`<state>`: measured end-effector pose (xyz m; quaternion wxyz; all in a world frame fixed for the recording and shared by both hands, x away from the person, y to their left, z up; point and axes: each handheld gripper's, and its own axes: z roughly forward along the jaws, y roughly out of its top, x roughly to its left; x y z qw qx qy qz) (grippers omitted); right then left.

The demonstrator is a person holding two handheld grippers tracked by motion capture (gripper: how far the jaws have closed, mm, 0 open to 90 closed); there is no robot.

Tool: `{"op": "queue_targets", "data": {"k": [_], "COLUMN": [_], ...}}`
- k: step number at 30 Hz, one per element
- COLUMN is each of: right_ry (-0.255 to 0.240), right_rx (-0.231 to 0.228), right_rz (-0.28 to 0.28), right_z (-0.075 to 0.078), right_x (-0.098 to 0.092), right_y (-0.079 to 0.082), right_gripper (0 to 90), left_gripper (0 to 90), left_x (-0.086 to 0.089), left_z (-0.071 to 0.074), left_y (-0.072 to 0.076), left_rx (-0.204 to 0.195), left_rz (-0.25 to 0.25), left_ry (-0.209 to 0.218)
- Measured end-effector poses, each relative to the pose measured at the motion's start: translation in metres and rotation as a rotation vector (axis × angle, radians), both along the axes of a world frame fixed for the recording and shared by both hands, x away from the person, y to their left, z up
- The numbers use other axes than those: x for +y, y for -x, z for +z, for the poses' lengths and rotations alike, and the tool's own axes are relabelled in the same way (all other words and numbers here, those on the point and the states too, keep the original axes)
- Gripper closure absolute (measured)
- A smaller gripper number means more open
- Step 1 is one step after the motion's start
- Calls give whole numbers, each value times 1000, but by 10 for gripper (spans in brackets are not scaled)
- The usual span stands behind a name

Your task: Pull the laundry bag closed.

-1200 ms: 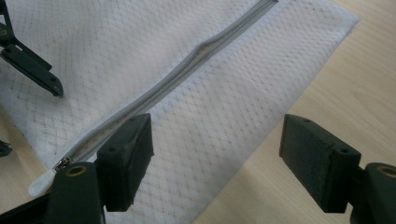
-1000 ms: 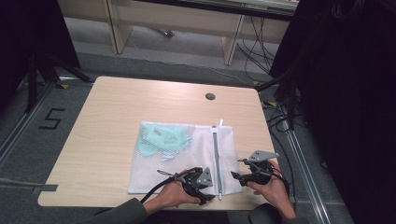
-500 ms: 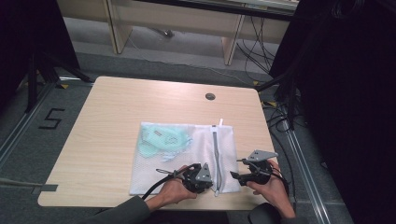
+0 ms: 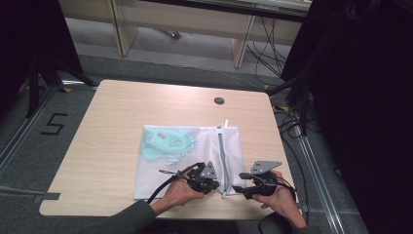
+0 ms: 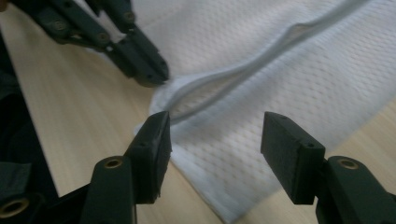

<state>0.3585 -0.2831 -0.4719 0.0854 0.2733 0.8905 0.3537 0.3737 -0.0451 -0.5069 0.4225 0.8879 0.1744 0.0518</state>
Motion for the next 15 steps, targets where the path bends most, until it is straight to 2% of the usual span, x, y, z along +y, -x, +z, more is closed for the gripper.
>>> {"op": "queue_targets", "data": {"k": [1, 2, 3, 4, 5, 6, 8, 10, 11, 12, 13, 14, 15], "right_ry": [15, -1, 15, 16, 16, 28, 43, 45, 37, 53, 53, 52, 45], "right_rx": [0, -1, 13, 18, 18, 26, 26, 27, 8, -16, -16, -23, -42], "right_rz": [42, 37, 58, 67, 67, 72, 74, 68, 60, 50, 50, 54, 59], "right_z": [0, -2, -1, -2, -2, -3, -4, -4, -5, -4, -4, -1, -2], "right_x": [3, 6, 7, 9, 9, 11, 13, 14, 15, 14, 14, 15, 16], "right_y": [0, 1, 1, 2, 2, 2, 2, 2, 2, 1, 1, 1, 0], "right_gripper": [466, 476, 482, 486, 486, 493, 495, 495, 495, 495, 495, 493, 490], "left_gripper": [874, 874, 874, 874, 874, 874, 874, 874, 874, 874, 874, 874, 875], "left_x": [-1, -1, 1, 1, -1, -2, -2, -3, -3, -3, -3, -4, -4], "left_z": [-2, -2, 0, 0, 0, 2, 4, 6, 6, 8, 8, 10, 12], "left_y": [-1, -1, -3, -3, -3, -6, -9, -11, -12, -15, -15, -17, -17], "left_rx": [16, 16, 13, 13, 21, 19, 21, 16, 26, 20, 20, 45, 47], "left_rz": [17, 17, 7, 7, 30, 38, 46, 33, 43, 42, 42, 68, 79], "left_ry": [20, 20, -11, -11, 21, 32, 45, 45, 50, 57, 57, 98, 103]}}
